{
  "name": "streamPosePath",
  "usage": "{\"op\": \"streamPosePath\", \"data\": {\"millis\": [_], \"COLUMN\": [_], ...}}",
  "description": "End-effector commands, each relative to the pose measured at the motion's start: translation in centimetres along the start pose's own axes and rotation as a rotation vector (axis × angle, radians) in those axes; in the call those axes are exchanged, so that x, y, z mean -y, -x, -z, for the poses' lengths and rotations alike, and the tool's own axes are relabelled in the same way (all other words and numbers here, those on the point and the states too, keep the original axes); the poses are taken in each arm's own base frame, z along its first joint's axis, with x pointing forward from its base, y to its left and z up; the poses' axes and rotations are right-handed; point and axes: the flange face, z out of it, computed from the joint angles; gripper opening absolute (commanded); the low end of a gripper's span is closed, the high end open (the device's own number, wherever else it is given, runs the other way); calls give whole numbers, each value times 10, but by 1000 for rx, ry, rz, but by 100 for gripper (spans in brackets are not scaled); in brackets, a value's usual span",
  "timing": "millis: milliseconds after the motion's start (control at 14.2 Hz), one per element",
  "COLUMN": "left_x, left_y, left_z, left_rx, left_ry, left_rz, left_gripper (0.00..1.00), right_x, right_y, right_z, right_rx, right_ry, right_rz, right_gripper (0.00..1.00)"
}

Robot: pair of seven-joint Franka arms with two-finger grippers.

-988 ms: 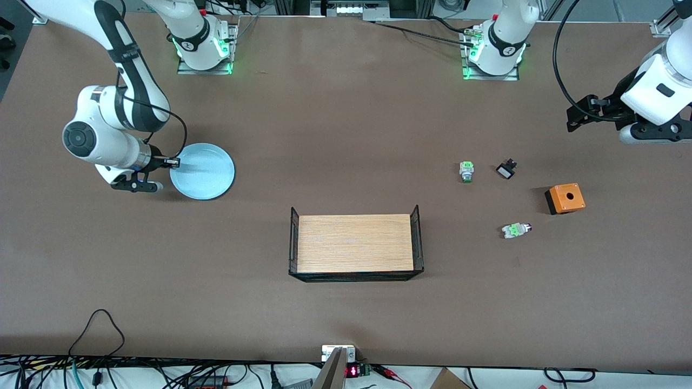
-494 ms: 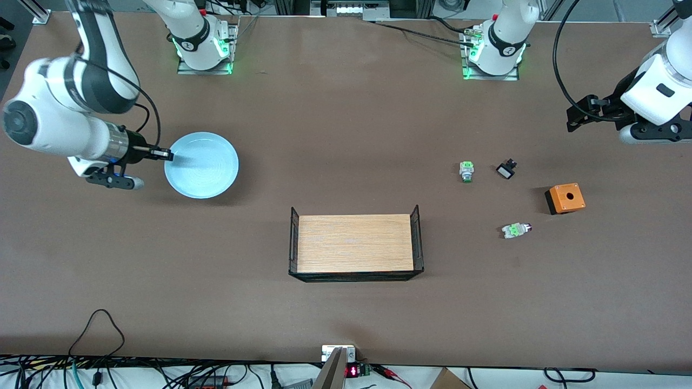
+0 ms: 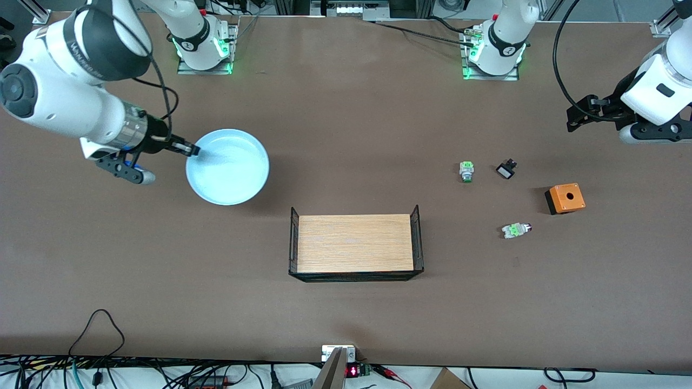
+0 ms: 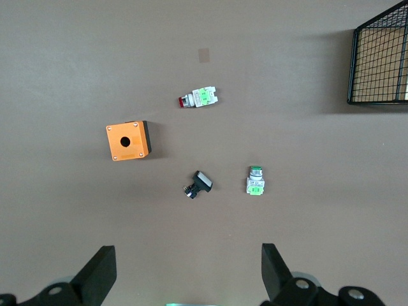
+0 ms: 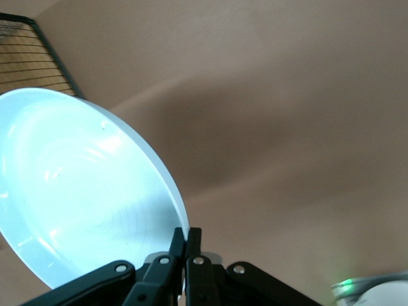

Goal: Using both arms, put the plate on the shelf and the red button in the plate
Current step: 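Carry the plate with the right gripper over the wooden tray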

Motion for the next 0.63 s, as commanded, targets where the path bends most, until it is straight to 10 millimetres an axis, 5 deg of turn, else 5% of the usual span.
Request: {"op": "streamPosePath", "data": {"millis": [0,564], "left_x": [2,2], "left_y": [-3,-3], "left_z": [6,6], "left_rx": [-2,-3], "left_ry": [5,5], "left_rz": [-14,-14], "left_gripper": [100,100], "right_x": [36,101], "right_y": [24,40], "right_z": [7,-6], "right_rx": [7,-23], "right_ry": [-22,-64], "right_rz": [-86,-204], "right_gripper": [0,0]}}
